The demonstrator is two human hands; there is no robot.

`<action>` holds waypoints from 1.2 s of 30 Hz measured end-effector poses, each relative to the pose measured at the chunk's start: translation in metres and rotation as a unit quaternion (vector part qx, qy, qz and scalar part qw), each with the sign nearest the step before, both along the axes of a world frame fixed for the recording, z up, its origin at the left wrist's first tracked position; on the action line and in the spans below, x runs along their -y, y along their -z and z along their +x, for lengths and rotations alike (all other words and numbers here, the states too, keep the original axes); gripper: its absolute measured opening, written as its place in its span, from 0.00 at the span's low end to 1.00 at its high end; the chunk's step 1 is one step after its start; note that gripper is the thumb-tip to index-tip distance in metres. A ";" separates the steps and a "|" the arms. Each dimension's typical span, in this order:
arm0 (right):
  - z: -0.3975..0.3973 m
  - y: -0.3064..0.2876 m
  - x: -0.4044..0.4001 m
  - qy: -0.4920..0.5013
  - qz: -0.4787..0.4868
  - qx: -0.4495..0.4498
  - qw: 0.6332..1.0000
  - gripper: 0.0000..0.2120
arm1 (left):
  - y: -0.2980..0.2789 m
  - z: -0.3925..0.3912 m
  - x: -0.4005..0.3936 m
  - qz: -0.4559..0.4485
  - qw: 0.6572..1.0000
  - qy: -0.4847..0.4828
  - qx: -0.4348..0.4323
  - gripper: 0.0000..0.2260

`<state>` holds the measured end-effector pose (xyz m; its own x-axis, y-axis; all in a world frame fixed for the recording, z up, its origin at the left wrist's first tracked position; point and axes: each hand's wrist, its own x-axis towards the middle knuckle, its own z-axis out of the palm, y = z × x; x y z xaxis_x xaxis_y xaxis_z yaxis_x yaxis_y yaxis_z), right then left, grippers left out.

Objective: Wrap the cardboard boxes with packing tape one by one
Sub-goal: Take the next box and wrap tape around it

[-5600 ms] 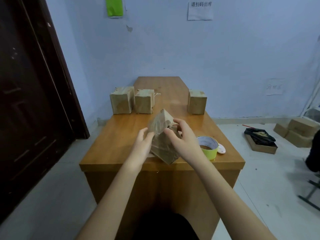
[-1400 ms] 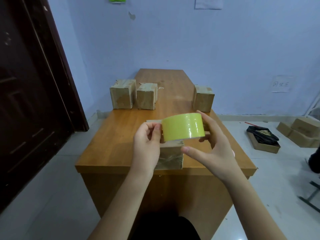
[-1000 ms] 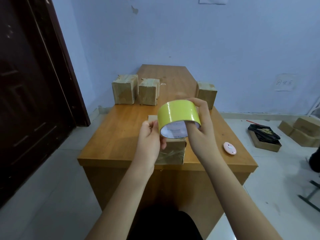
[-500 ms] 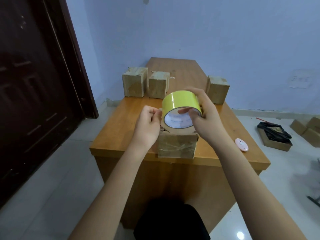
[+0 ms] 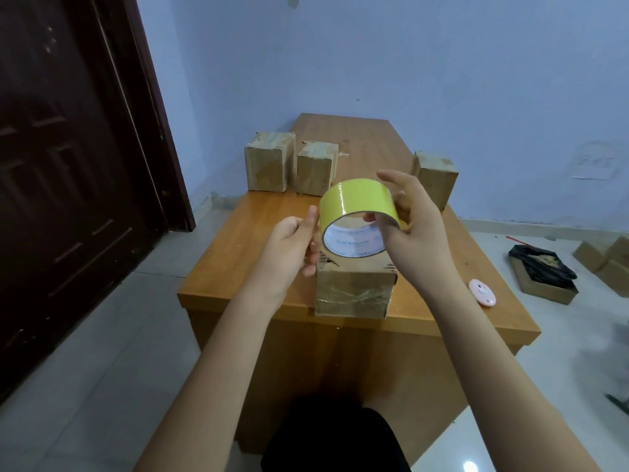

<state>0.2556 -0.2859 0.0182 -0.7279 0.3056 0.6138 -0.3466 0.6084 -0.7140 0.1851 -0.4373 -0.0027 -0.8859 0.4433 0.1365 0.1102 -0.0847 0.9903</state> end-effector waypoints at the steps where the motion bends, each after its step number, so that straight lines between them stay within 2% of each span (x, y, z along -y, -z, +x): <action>1: -0.002 0.001 0.002 0.012 -0.021 -0.008 1.000 0.18 | 0.002 0.001 -0.004 0.004 1.000 -0.022 0.008 0.14; 4: -0.007 0.008 0.012 -0.005 -0.103 -0.033 0.994 0.11 | 0.008 0.006 -0.015 0.018 0.997 -0.060 0.034 0.08; 7: -0.014 0.014 0.023 -0.052 -0.157 -0.050 0.985 0.10 | 0.014 0.008 -0.022 -0.016 0.992 -0.124 -0.030 0.06; 11: -0.024 0.011 0.025 -0.027 -0.136 -0.073 0.988 0.12 | 0.009 0.004 -0.017 -0.099 0.961 -0.206 -0.159 0.06; 15: -0.015 0.003 0.009 0.002 -0.058 -0.063 0.996 0.13 | 0.005 -0.011 0.006 -0.137 0.929 -0.268 -0.214 0.08; 19: -0.005 -0.006 -0.005 0.006 0.050 0.011 0.999 0.09 | 0.012 -0.021 0.015 -0.197 0.939 -0.203 -0.194 0.08; 21: 0.000 -0.007 -0.008 0.002 0.061 0.038 0.997 0.09 | 0.021 -0.018 0.012 -0.174 0.957 -0.171 -0.157 0.09; 24: 0.008 -0.006 -0.012 -0.008 0.070 0.064 0.995 0.17 | 0.027 -0.014 0.009 -0.118 0.981 -0.141 -0.064 0.10; 27: 0.004 -0.005 -0.007 -0.003 0.064 0.051 0.997 0.13 | 0.032 -0.012 0.004 -0.064 0.989 -0.133 -0.008 0.13; 31: -0.006 -0.003 0.001 -0.001 0.024 0.005 1.000 0.08 | 0.041 -0.009 -0.001 -0.074 0.982 -0.169 -0.043 0.14; 36: -0.012 -0.004 0.005 0.015 0.048 -0.003 0.999 0.04 | 0.050 -0.014 -0.005 -0.120 0.973 -0.186 -0.070 0.14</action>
